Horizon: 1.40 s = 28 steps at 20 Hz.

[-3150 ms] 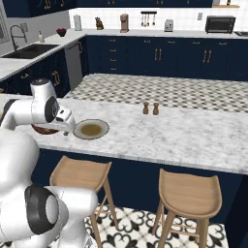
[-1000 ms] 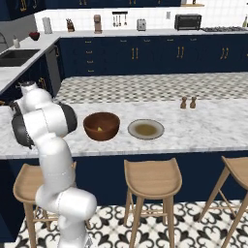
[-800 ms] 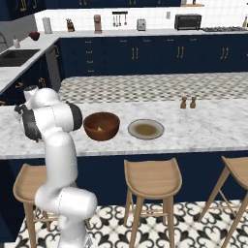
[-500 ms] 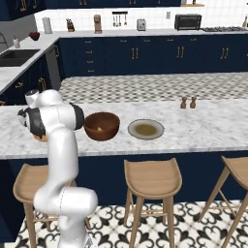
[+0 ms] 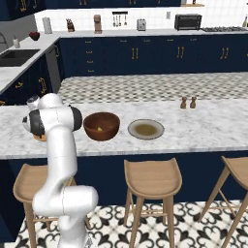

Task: Pick the chicken drumstick and lemon wedge from their plates and place them in the bowl. Then put the bowl in the fridge.

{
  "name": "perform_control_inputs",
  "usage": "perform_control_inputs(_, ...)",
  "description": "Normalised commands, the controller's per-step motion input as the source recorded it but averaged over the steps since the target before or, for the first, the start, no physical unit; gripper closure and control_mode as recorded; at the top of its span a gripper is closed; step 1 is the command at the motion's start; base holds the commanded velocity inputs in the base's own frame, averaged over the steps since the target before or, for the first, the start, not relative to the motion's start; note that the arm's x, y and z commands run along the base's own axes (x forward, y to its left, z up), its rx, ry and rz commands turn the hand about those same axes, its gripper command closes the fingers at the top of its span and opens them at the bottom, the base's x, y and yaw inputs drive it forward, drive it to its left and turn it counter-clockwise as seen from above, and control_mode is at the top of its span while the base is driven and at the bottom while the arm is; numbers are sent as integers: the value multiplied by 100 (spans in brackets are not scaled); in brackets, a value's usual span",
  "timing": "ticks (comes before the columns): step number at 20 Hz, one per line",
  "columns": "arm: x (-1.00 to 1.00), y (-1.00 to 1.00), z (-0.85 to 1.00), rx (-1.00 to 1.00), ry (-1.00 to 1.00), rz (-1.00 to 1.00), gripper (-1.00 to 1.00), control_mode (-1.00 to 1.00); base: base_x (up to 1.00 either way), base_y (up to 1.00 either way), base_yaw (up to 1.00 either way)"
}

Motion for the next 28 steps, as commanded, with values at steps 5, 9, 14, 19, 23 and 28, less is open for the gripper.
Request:
perform_control_inputs(5,10,0,-15,-2,0,0,100,-100,0,0,0)
perform_control_inputs(9,0,-28,17,2,0,0,100,-100,0,0,0)
perform_control_inputs(14,-5,-82,93,3,-11,-11,100,-100,0,0,0)
perform_control_inputs(19,-7,-100,100,0,-17,-15,100,-100,0,0,0)
perform_control_inputs(23,2,-100,88,0,0,-23,100,-100,0,0,0)
perform_control_inputs(28,27,-100,38,3,16,-20,100,-100,0,0,0)
